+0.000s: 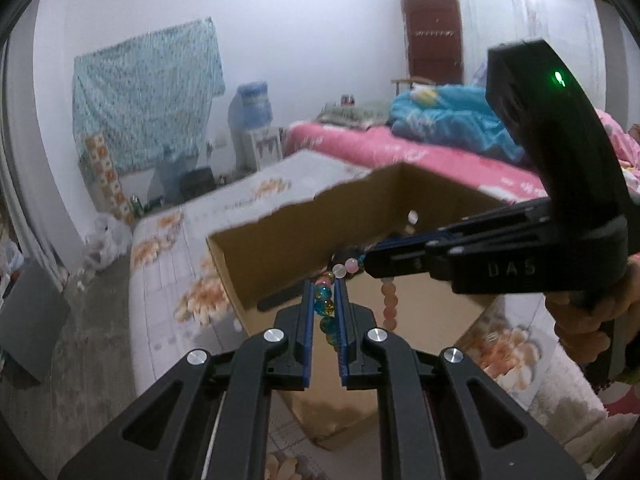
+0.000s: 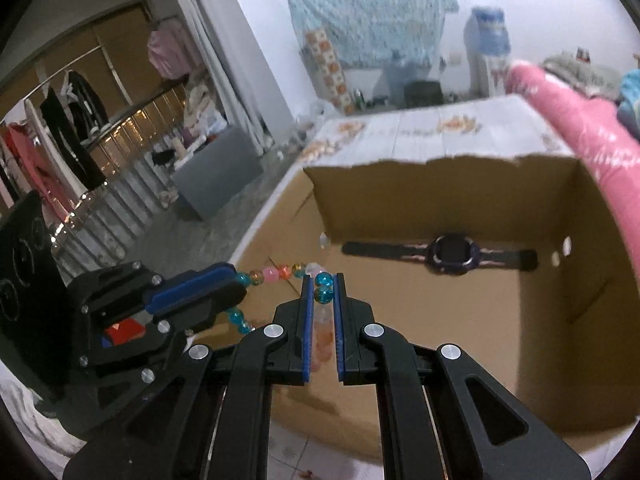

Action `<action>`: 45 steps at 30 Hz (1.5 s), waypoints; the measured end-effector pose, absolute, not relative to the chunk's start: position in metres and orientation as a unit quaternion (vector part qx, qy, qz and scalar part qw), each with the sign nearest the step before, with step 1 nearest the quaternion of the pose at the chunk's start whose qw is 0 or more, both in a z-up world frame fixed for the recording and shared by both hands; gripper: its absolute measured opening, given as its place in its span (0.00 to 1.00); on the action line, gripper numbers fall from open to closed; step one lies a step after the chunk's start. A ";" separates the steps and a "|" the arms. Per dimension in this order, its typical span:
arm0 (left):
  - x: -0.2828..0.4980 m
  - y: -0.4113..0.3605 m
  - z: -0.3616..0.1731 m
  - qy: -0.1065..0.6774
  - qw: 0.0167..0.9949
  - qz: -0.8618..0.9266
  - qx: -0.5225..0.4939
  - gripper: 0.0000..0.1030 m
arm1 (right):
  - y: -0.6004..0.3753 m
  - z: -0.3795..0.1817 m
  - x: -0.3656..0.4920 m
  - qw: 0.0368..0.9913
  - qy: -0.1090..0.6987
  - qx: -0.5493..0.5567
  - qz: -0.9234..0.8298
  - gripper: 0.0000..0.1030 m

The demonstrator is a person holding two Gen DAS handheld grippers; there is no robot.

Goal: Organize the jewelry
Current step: 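Carry the bracelet with the right tool into the box and release it, then withdraw the right tool from the box toward the peach bead pile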

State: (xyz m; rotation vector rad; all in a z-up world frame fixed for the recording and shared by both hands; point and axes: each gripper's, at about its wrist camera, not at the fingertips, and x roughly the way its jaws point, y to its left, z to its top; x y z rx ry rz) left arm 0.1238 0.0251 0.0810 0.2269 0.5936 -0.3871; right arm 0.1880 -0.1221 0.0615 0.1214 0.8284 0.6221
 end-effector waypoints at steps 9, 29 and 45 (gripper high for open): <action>0.144 0.027 0.058 0.301 0.928 -0.158 0.151 0.20 | -0.120 0.046 0.212 0.856 0.434 0.053 0.276 0.17; 0.076 0.069 0.089 0.272 0.939 -0.205 0.040 0.25 | -0.229 0.086 0.136 0.895 0.350 0.146 0.235 0.24; 0.057 0.023 0.035 0.357 0.903 -0.236 0.025 0.32 | -0.270 0.032 0.123 0.874 0.415 0.183 0.175 0.24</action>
